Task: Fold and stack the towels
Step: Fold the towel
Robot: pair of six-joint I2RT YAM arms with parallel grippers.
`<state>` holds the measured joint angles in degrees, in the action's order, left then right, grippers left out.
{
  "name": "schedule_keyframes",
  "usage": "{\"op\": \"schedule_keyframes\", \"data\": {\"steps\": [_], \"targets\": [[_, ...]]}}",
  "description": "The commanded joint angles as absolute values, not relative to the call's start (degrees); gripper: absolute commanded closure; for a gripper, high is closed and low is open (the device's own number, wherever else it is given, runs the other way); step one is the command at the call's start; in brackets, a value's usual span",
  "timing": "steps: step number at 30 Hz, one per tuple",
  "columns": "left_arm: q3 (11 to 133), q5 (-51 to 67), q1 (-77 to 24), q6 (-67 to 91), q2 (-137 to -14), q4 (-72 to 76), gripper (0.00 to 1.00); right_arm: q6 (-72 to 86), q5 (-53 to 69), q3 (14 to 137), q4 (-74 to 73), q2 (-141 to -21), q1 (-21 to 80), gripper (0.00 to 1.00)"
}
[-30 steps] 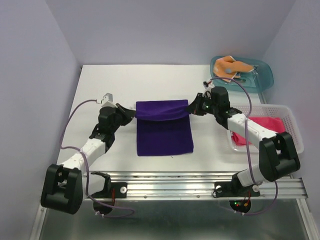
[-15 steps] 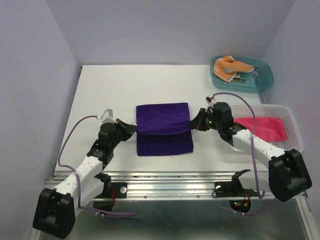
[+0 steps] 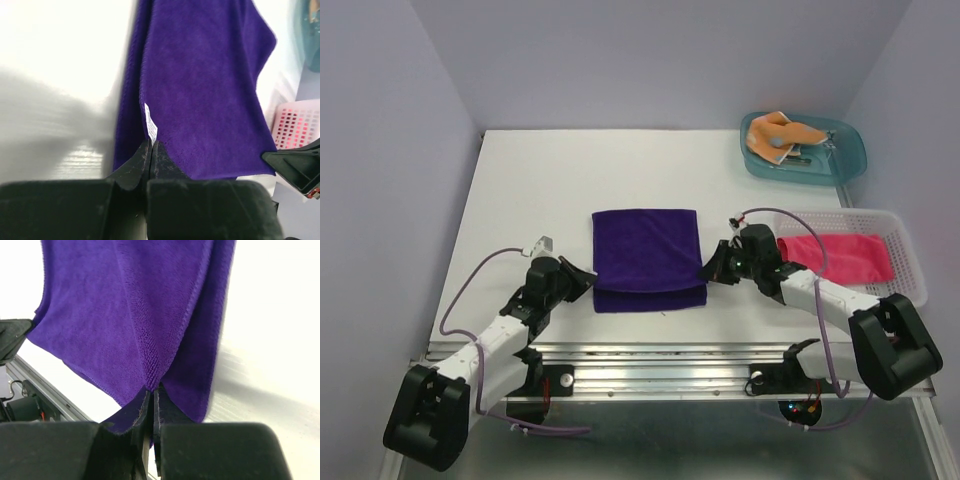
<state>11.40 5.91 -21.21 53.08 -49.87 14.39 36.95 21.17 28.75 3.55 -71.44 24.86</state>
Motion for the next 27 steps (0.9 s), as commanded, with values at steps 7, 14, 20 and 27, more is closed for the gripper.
{"op": "schedule_keyframes", "data": {"steps": [7, 14, 20, 27], "targets": [[9.8, 6.8, -22.9, 55.2, -51.1, 13.8, 1.0, 36.9, 19.9, 28.8, 0.2, -72.6, 26.5, 0.99], [10.4, 7.2, -24.0, 56.3, -52.1, 13.1, 1.0, 38.2, 18.3, 27.8, -1.9, -72.3, 27.4, 0.93], [11.9, 5.0, -25.7, 58.0, -50.9, 8.8, 1.0, 39.3, 19.3, 26.8, 1.0, -74.2, 28.1, 0.91], [12.2, 3.3, -26.7, 59.2, -49.1, 7.1, 1.0, 39.7, 17.9, 25.8, 0.7, -73.8, 28.5, 0.83]]}}
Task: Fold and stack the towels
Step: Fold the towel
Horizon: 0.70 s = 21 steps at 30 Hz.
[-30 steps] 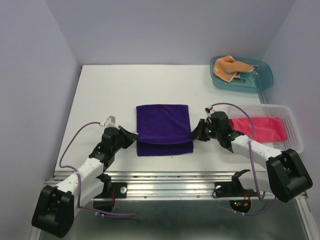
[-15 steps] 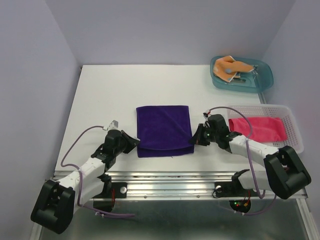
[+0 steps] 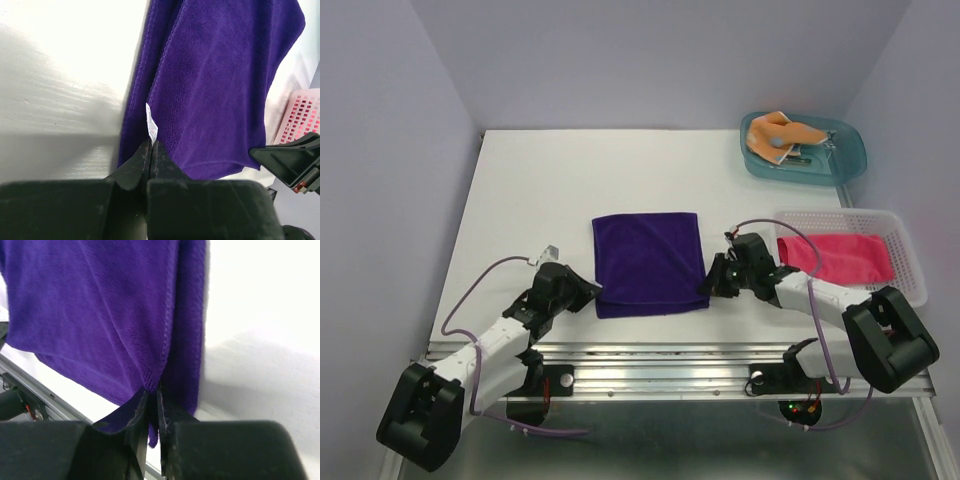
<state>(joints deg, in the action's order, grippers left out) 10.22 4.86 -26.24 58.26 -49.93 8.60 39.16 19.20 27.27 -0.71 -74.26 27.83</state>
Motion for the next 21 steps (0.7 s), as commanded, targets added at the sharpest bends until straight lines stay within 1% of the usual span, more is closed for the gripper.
{"op": "schedule_keyframes", "data": {"steps": [1, 2, 4, 6, 7, 8, 9, 10, 11, 12, 13, 15, 16, 18, 21], "targets": [[12.8, 3.2, -26.8, 59.0, -49.6, 6.9, 1.0, 39.9, 17.7, 25.6, 0.6, -73.5, 28.5, 0.81], [13.1, 2.9, -26.9, 58.8, -49.7, 6.4, 1.0, 39.9, 17.1, 25.4, 0.5, -73.4, 28.4, 0.78], [13.7, 2.7, -27.0, 58.4, -50.2, 5.4, 1.0, 39.7, 15.8, 25.7, -1.4, -72.5, 28.5, 0.7], [14.4, 3.3, -27.1, 57.5, -50.4, 4.4, 0.99, 39.4, 13.8, 26.0, -3.2, -71.5, 28.4, 0.59], [14.7, 3.5, -27.1, 57.1, -50.4, 4.0, 0.9, 39.3, 13.6, 26.4, -3.8, -71.0, 28.5, 0.56], [15.1, 3.5, -27.2, 56.9, -50.0, 2.7, 0.49, 38.9, 13.5, 26.8, -4.8, -69.9, 28.4, 0.46], [15.4, 3.3, -27.2, 56.8, -50.0, 1.9, 0.48, 38.8, 13.5, 27.2, -4.8, -69.4, 28.4, 0.39], [15.7, 2.9, -27.2, 56.6, -49.1, 1.1, 0.4, 38.5, 13.6, 27.4, -5.9, -68.9, 28.4, 0.33], [16.0, 2.3, -27.3, 56.6, -48.2, 0.2, 0.35, 38.1, 13.6, 28.2, -6.5, -67.9, 28.4, 0.27], [16.9, 1.4, -27.3, 56.7, -47.4, -1.2, 0.29, 37.5, 13.2, 28.6, -7.0, -67.2, 28.4, 0.0], [18.2, -0.5, -27.3, 56.2, -45.7, -3.9, 0.19, 36.7, 13.1, 29.2, -7.9, -66.1, 28.4, 0.0], [19.5, -4.0, -27.3, 55.5, -44.4, -6.5, 0.09, 35.9, 12.5, 29.9, -8.3, -65.2, 28.4, 0.0], [20.1, -4.7, -27.3, 54.4, -43.7, -6.5, 0.03, 35.6, 11.9, 30.5, -9.0, -65.0, 28.4, 0.0], [22.0, -6.1, -27.2, 52.8, -44.1, -4.8, 0.01, 34.7, 9.6, 32.8, -9.6, -65.0, 28.4, 0.0], [25.6, -9.6, -27.2, 50.1, -49.8, -2.4, 0.01, 33.7, 6.6, 37.4, -9.5, -67.7, 28.5, 0.0]]}}
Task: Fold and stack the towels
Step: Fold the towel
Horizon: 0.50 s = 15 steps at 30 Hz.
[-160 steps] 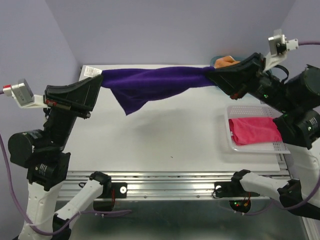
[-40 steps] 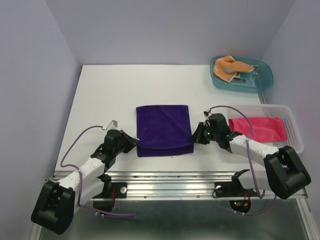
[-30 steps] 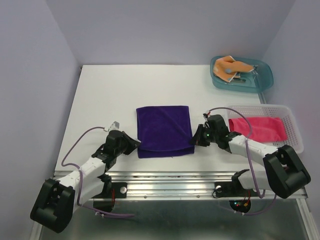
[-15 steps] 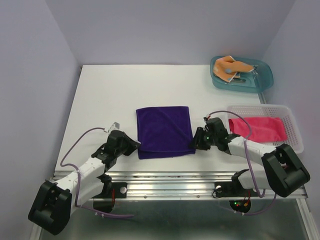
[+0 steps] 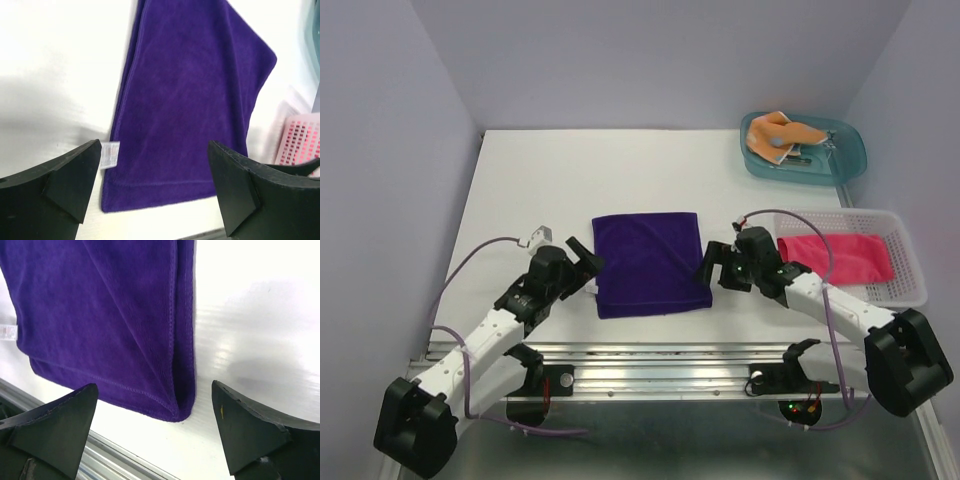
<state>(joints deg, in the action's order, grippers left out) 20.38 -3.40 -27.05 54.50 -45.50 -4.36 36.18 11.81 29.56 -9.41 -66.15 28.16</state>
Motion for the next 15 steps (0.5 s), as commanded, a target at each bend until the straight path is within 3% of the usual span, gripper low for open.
{"op": "schedule_keyframes", "data": {"steps": [1, 10, 13, 15], "targets": [[26.5, -10.4, -27.0, 49.1, -51.5, -1.5, 0.01, 33.2, 6.2, 38.7, -9.1, -68.5, 28.5, 0.0], [43.9, -2.5, -18.6, 36.3, -78.4, 5.9, 0.02, 24.8, -5.4, 60.6, -12.4, -89.6, 27.1, 0.0], [48.3, -0.4, -16.4, 35.4, -84.7, 5.9, 0.17, 21.1, -4.0, 67.3, -12.2, -96.6, 25.9, 0.0], [50.5, -0.3, -16.0, 35.0, -87.2, 5.9, 0.2, 18.7, -2.2, 71.8, -12.6, -100.8, 25.4, 0.0]]}}
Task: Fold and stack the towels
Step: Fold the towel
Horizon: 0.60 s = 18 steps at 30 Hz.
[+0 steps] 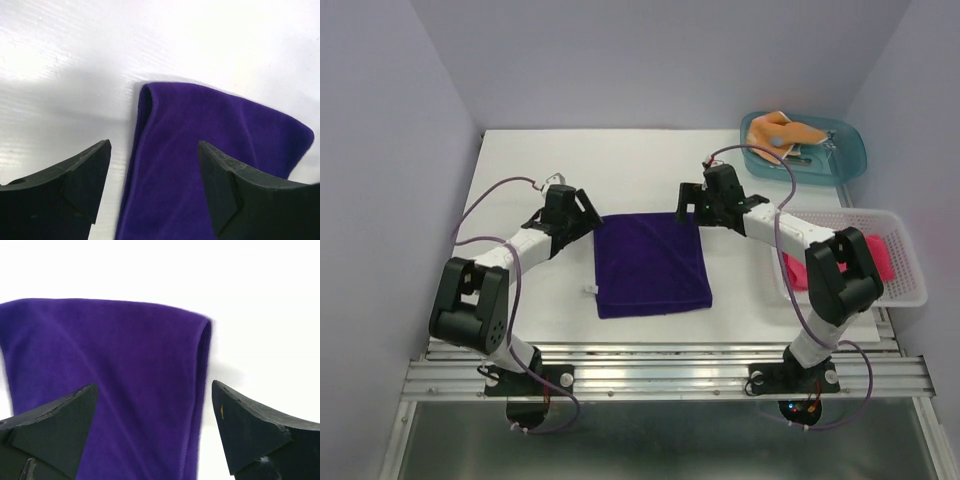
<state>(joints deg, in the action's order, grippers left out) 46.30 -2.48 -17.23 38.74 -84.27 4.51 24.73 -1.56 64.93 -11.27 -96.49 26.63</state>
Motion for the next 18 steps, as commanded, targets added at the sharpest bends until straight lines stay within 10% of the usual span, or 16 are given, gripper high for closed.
{"op": "schedule_keyframes", "data": {"steps": [1, 18], "targets": [[51.2, -0.3, -15.7, 34.5, -89.5, 6.0, 0.24, 18.1, -1.9, 73.3, -13.4, -102.0, 24.7, 0.01], [61.4, 5.0, -12.7, 31.2, -105.4, 5.6, 0.49, 13.4, 9.1, 80.6, -12.0, -116.1, 19.5, 0.34]]}}
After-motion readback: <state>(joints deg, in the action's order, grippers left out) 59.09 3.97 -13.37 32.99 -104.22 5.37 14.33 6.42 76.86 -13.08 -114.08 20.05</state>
